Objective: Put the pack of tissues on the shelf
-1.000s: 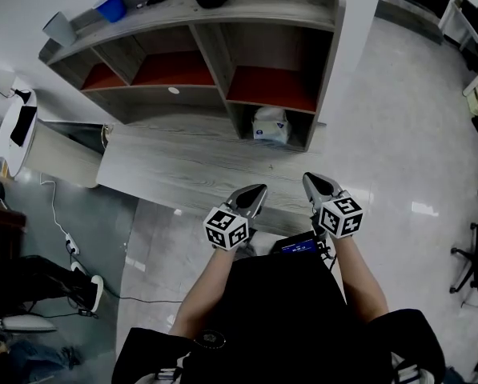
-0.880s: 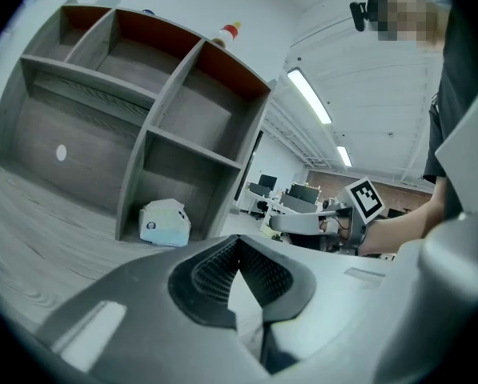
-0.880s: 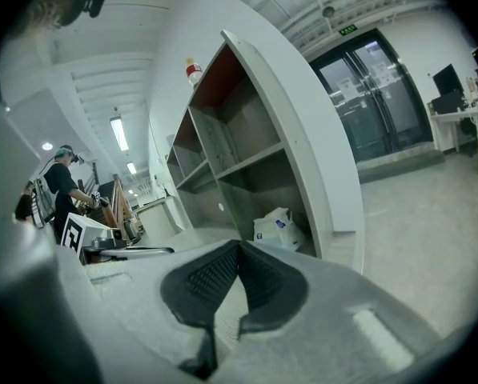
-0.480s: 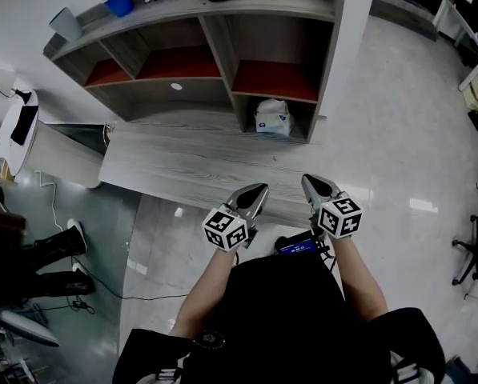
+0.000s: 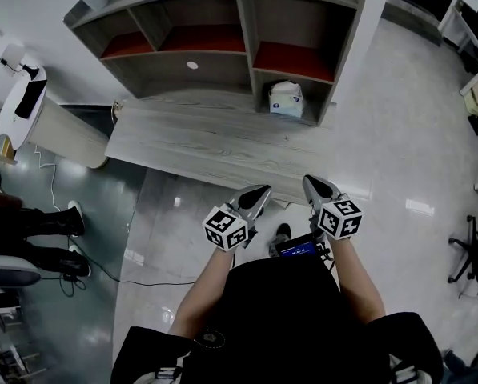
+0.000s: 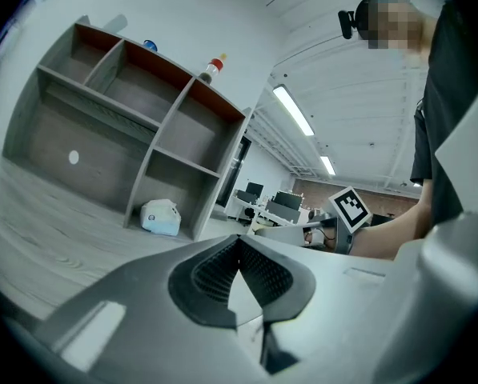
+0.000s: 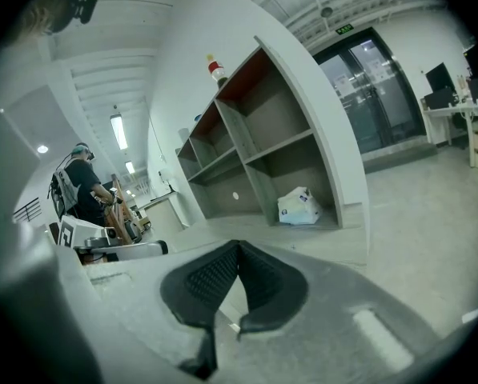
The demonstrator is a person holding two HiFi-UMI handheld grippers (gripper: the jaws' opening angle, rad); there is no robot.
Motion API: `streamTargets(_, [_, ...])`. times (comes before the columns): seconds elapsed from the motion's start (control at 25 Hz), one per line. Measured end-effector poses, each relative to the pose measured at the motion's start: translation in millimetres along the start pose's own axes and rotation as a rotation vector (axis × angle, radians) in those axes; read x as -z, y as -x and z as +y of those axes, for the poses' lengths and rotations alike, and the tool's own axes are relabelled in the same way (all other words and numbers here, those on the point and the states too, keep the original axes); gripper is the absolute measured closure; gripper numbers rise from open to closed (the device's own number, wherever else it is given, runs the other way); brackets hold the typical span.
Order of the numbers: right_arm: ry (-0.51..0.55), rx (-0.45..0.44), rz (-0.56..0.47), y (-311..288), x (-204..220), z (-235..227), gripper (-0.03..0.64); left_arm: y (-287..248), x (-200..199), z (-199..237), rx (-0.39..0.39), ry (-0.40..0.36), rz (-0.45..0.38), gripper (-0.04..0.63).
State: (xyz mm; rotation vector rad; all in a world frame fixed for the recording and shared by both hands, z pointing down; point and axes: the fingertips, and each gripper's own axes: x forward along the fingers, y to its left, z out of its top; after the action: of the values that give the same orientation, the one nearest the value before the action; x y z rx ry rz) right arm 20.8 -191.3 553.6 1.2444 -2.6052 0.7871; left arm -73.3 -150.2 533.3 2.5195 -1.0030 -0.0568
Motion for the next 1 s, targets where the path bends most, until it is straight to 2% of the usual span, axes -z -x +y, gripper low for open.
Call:
streamTargets(0.16, [0.003, 0.025, 0.008, 18.4, 18.5, 14.7, 0.614, 23.6, 14.4, -6.5, -0.032, -0.001, 0.013, 0.594])
streamTargets(0.52, [0.005, 0.077, 0.010, 64.9, 51.7, 36.2, 0.614, 64.6, 41.4, -37.1, -0.027, -0.019, 0.047, 0.594])
streamTargets(1.0, [0.026, 0.102, 0.014, 100.0, 81.0, 59.7, 0.614, 103.7, 67.2, -59.8, -0.045, -0.047, 0.073, 0.594])
